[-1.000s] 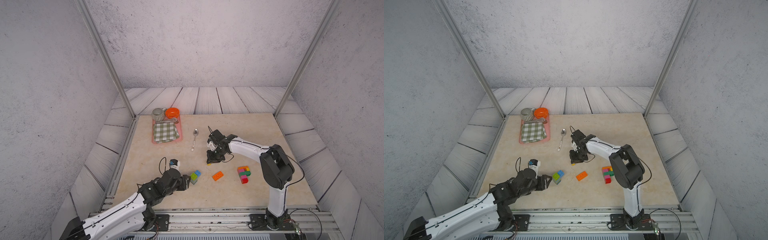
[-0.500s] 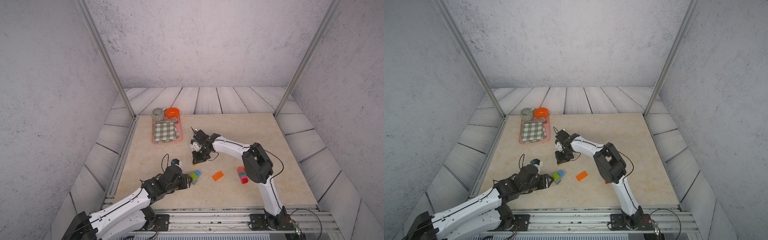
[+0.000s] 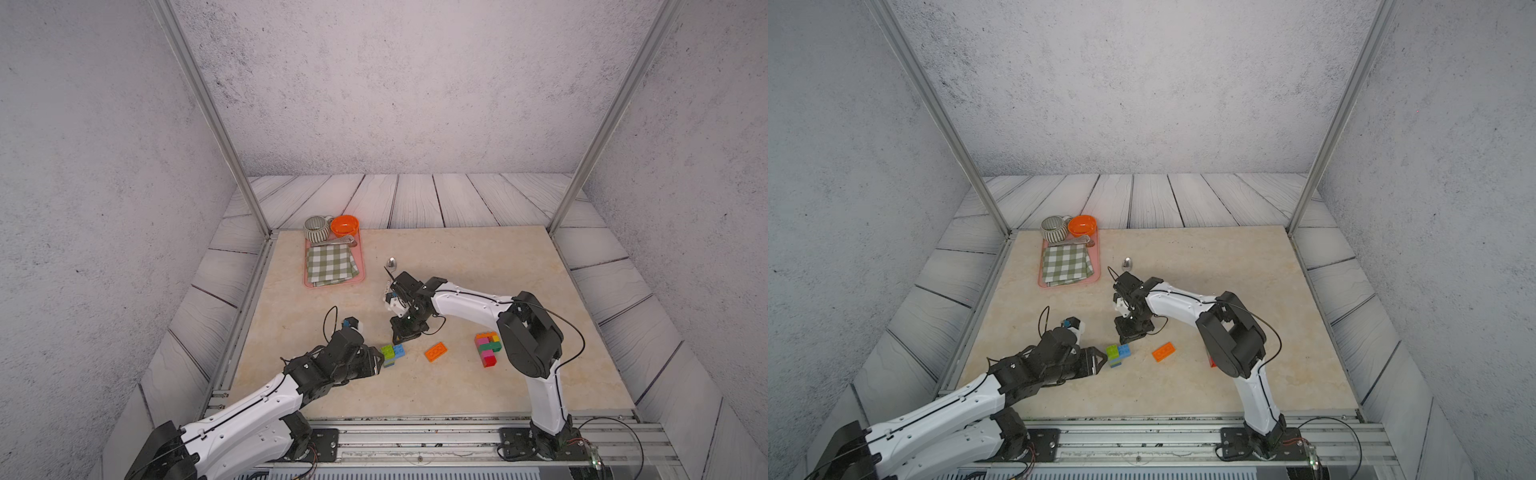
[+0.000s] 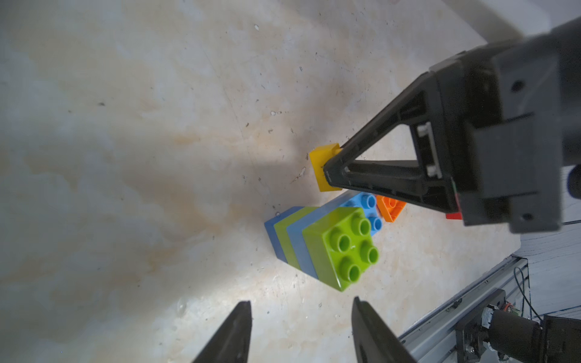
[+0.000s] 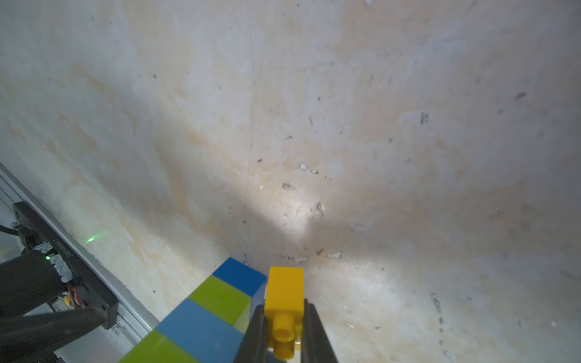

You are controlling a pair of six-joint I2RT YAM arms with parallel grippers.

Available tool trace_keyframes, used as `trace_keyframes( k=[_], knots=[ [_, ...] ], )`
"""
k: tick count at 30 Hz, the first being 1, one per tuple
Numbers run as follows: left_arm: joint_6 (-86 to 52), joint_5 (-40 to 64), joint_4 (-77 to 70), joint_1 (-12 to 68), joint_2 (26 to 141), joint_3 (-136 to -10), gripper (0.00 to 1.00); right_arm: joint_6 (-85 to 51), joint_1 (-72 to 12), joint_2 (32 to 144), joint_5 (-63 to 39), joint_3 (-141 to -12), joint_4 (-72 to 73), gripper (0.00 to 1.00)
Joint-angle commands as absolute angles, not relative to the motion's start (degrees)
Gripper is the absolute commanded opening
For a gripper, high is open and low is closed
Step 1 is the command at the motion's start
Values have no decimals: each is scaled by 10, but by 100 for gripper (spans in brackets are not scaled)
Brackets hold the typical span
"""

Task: Assemble the letter p with lego
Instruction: Adjust the lego brick at the center of the board.

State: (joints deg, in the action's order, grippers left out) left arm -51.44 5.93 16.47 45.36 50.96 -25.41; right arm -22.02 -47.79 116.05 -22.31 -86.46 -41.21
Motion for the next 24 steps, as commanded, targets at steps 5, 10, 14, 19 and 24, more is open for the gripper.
trace_keyframes(
  k=[5, 10, 14, 19, 24],
  knots=[
    [-481, 61, 211, 442, 512, -310, 57, -227, -478, 1104, -219, -815, -403, 0],
    [-455, 75, 239, 426, 546, -341, 58, -240, -477, 1076, -185, -795, -421, 0],
    [-431, 106, 244, 423, 601, -368, 57, -266, -478, 1058, -100, -810, -463, 0],
    [-400, 129, 265, 422, 648, -403, 57, -317, -478, 1031, -71, -826, -504, 0],
    [-385, 133, 275, 421, 676, -415, 56, -381, -495, 1007, -15, -848, -572, 0]
  ],
)
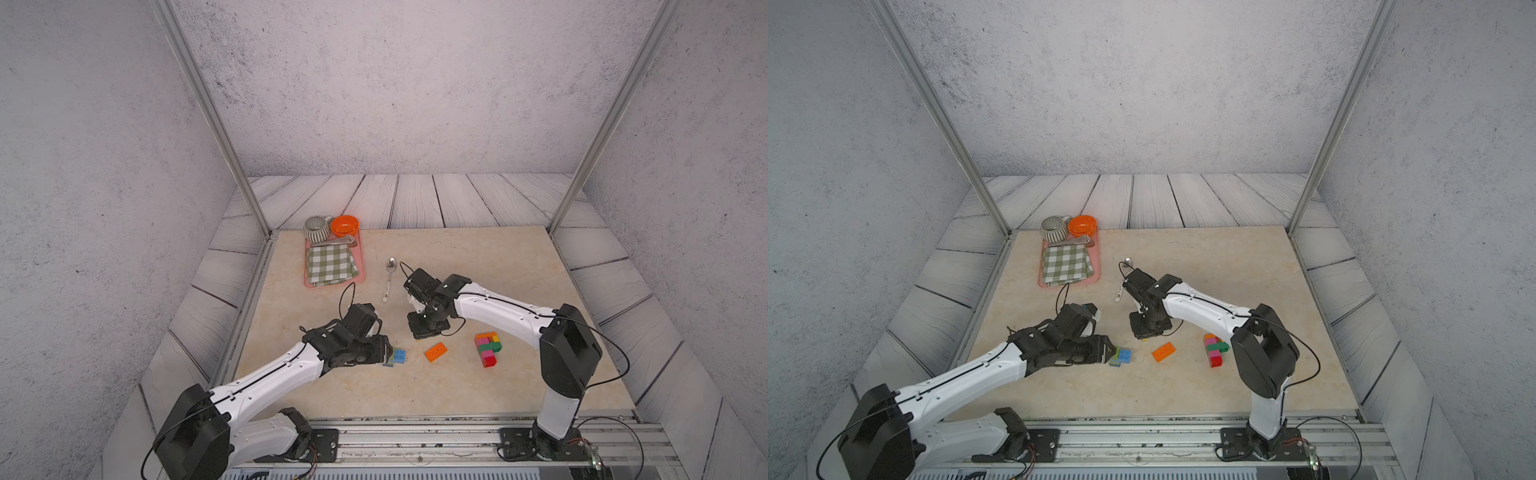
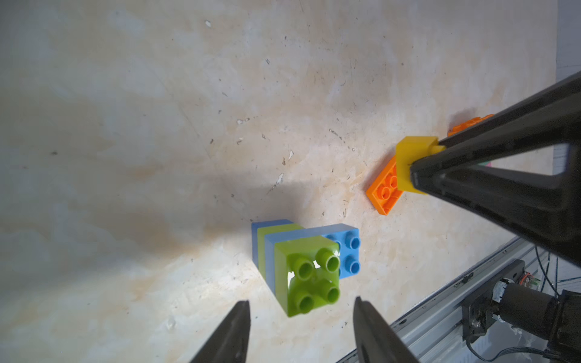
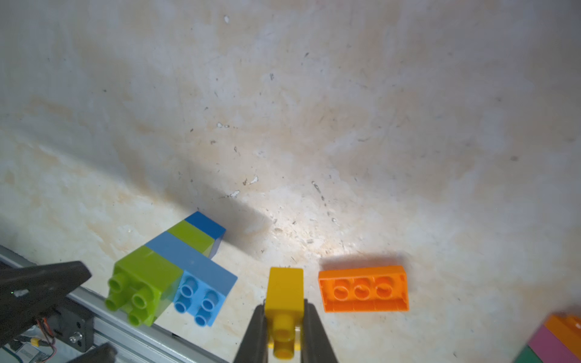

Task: Assemble the letter p with lego
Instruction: Assemble the lego brick with the lego brick.

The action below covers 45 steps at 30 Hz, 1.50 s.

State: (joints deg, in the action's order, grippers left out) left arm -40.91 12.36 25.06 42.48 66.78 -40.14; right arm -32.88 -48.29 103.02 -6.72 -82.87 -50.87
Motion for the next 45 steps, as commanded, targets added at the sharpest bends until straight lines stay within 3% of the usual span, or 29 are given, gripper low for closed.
trace_keyframes(
  k=[1, 11, 45],
  knots=[
    [-383, 133, 277, 420, 677, -416, 56, -395, -496, 1007, -14, -854, -590, 0],
    [-384, 137, 259, 395, 642, -392, 49, -428, -499, 1025, -47, -886, -637, 0],
    [-376, 156, 228, 371, 688, -335, 43, -625, -542, 1113, -142, -924, -611, 0]
  ],
)
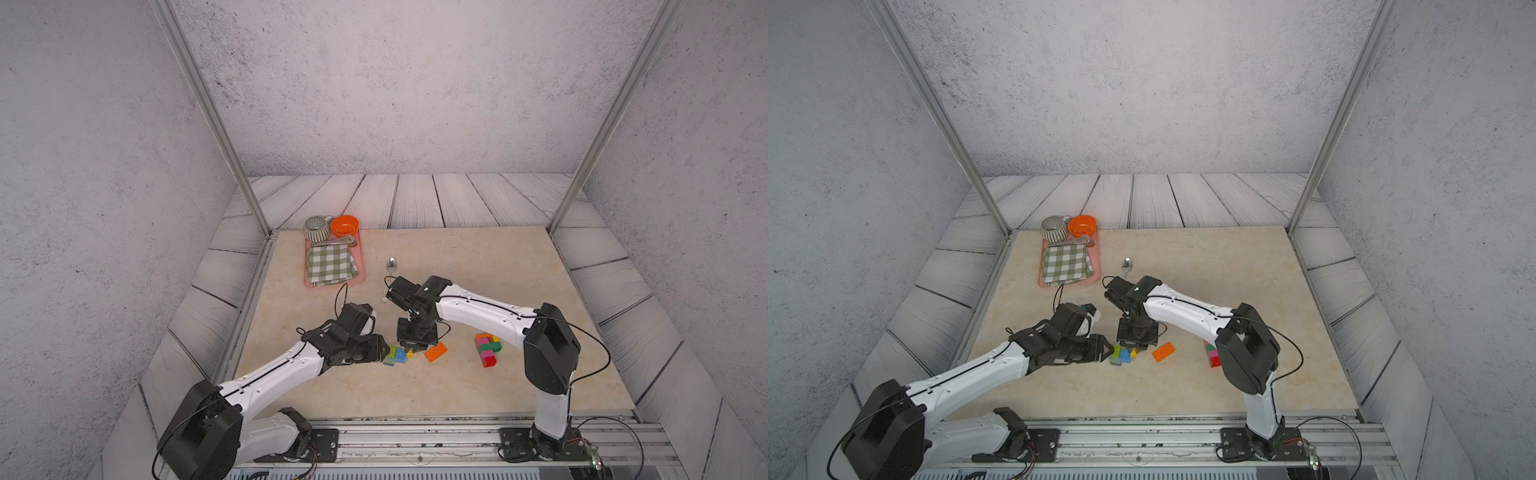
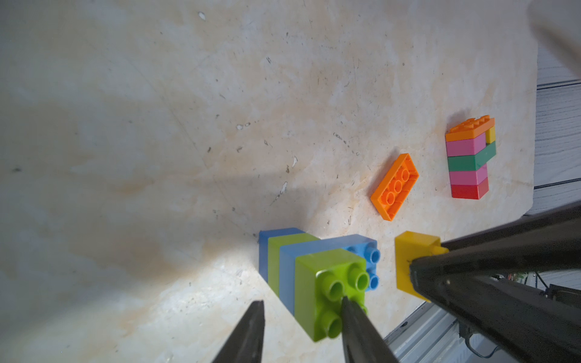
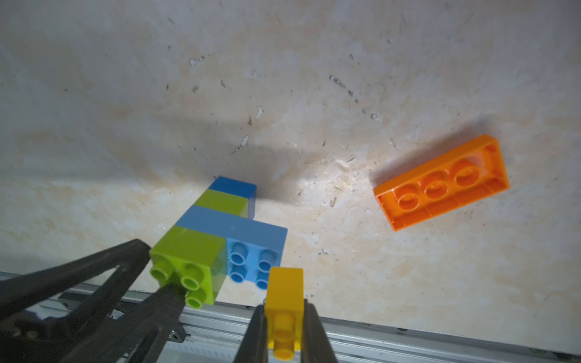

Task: Assemble the letter p with lego
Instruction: Assemble the lego brick with the lego brick.

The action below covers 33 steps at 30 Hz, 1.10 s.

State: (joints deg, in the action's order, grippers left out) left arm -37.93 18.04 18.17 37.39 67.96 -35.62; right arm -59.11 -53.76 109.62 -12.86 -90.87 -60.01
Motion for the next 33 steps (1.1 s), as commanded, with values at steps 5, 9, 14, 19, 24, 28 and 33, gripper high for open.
trace_keyframes(
  k=[5, 9, 14, 19, 24, 28, 33],
  knots=[
    [-375, 151, 228, 371, 690, -332, 43, -643, -546, 1127, -140, -929, -615, 0],
    [-374, 149, 229, 371, 693, -332, 42, -647, -547, 1135, -140, -930, -613, 0],
    [-374, 148, 227, 371, 694, -329, 42, -651, -547, 1144, -131, -933, -619, 0],
    [-374, 147, 227, 371, 694, -328, 42, -649, -548, 1150, -101, -943, -633, 0],
    [-374, 146, 226, 372, 696, -327, 41, -644, -547, 1159, -79, -956, -643, 0],
    [-375, 143, 226, 371, 697, -326, 41, -641, -548, 1165, -82, -960, -645, 0],
    [-374, 142, 226, 371, 700, -327, 41, -643, -552, 1171, -81, -956, -644, 0]
  ],
)
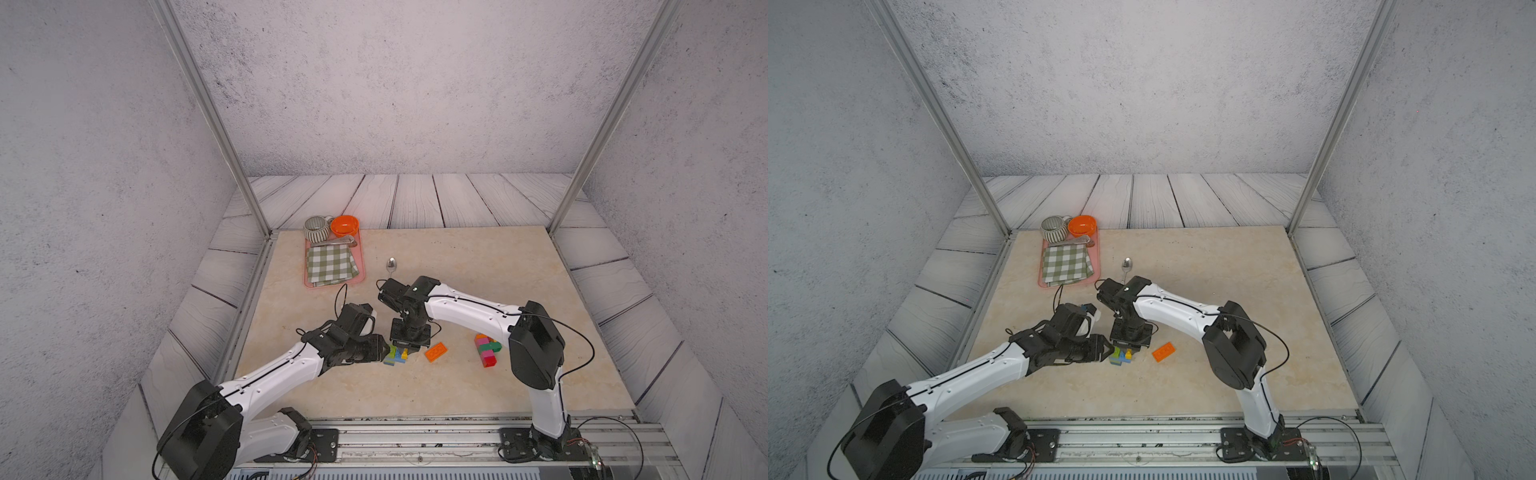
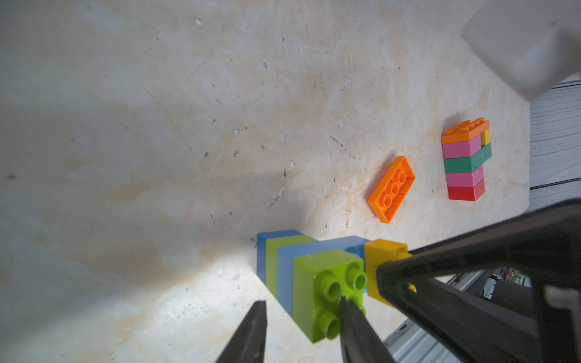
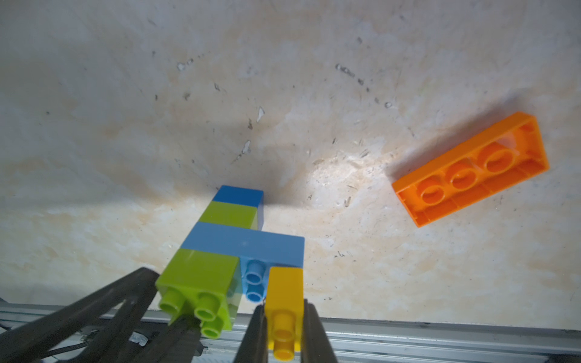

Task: Assemble the letter p with lego
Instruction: Assemble the lego brick with the lego brick.

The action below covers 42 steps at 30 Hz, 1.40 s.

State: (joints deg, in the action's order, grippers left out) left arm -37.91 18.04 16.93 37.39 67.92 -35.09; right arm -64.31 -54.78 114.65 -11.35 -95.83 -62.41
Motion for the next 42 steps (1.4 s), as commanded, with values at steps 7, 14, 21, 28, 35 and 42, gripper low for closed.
trace_keyframes(
  k=[7, 14, 21, 28, 35, 42],
  knots=[
    [-373, 141, 224, 371, 706, -328, 41, -652, -558, 1182, -72, -952, -643, 0],
    [-372, 136, 226, 371, 709, -327, 41, -671, -560, 1187, -54, -963, -663, 0],
    [-372, 123, 235, 371, 707, -325, 41, -683, -566, 1183, -61, -958, -641, 0],
    [-373, 104, 243, 362, 694, -316, 40, -692, -570, 1168, -50, -957, -638, 0],
    [-368, 98, 247, 349, 689, -308, 40, -696, -576, 1170, -33, -955, -647, 0],
    [-367, 102, 236, 345, 697, -299, 40, -707, -586, 1178, -14, -960, -662, 0]
  ],
)
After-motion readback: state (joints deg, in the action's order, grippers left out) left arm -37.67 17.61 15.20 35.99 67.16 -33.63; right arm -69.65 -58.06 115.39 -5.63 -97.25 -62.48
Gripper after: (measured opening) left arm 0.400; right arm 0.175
